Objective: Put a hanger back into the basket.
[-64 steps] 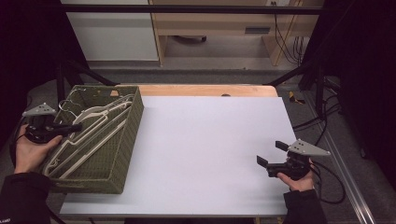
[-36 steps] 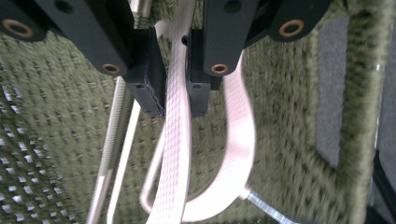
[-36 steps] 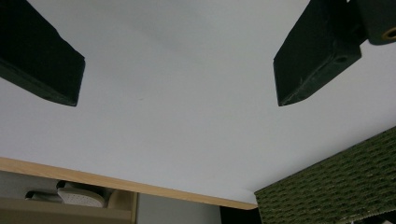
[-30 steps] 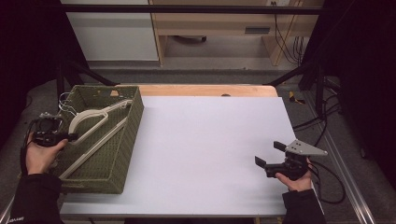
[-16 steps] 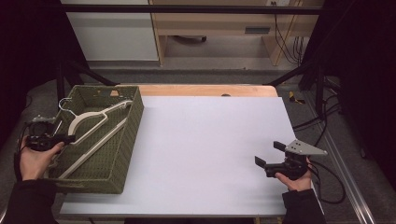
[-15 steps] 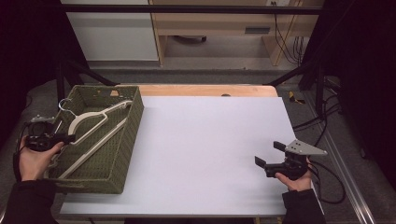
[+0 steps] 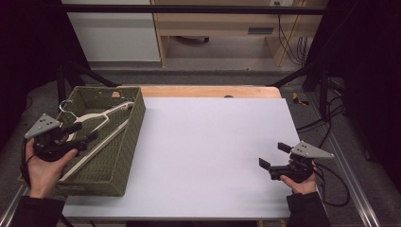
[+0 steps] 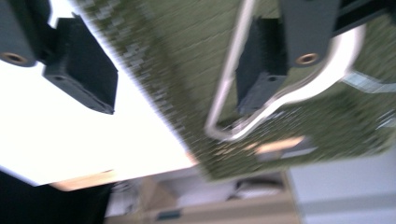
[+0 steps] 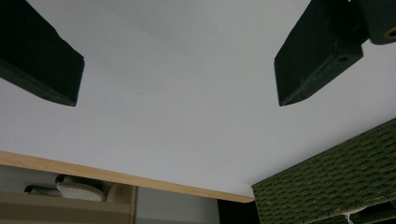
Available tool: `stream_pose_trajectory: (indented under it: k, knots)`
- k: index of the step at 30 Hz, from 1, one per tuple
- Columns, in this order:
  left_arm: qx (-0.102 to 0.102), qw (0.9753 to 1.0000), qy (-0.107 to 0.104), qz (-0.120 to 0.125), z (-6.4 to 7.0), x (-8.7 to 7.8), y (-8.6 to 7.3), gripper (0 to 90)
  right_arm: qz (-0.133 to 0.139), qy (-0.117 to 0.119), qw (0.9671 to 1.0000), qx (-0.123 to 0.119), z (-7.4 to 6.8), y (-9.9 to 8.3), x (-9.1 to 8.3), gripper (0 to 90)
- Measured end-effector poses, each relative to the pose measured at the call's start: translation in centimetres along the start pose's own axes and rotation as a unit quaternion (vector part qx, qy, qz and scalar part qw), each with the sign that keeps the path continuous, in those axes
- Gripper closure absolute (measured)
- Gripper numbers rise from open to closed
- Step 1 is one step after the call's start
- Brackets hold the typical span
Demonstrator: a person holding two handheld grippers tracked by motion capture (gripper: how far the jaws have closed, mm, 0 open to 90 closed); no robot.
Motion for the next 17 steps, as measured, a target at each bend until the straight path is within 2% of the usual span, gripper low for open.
stream_pose_trajectory:
  k: [3, 6, 8, 11, 17]
  knots:
    - [0.007, 0.9991, -0.031, 0.028, 2.2, 0.4, 0.3, 20.0, 0.003, 0.002, 1.0000, 0.001, 0.0, 0.1, -0.2, 1.4]
    - [0.019, 0.9978, -0.052, 0.037, 4.0, 1.0, 0.1, 12.0, 0.009, 0.002, 1.0000, 0.002, 0.0, 0.2, -0.4, 1.1]
    - [0.019, 0.9972, -0.060, 0.042, 5.0, 1.5, -0.1, 8.2, 0.013, 0.003, 0.9999, 0.001, 0.0, 0.3, -0.5, 0.8]
    - [0.014, 0.9956, -0.081, 0.044, 6.2, 2.2, -0.7, 6.7, 0.017, 0.004, 0.9999, -0.001, -0.1, 0.4, -0.7, 0.7]
    - [0.019, 0.9946, -0.095, 0.035, 7.7, 3.5, -1.7, 7.1, 0.021, 0.002, 0.9998, -0.001, 0.0, 0.5, -1.0, 0.6]
Point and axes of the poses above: each handheld gripper's, and its own axes: x roughly forward along the jaws, y roughly out of its top, z roughly to its right, the point moved 3 cm from there along x, roughly forward along the jaws, and after that the axes turned 1 degree about x, right-handed, at the moved point
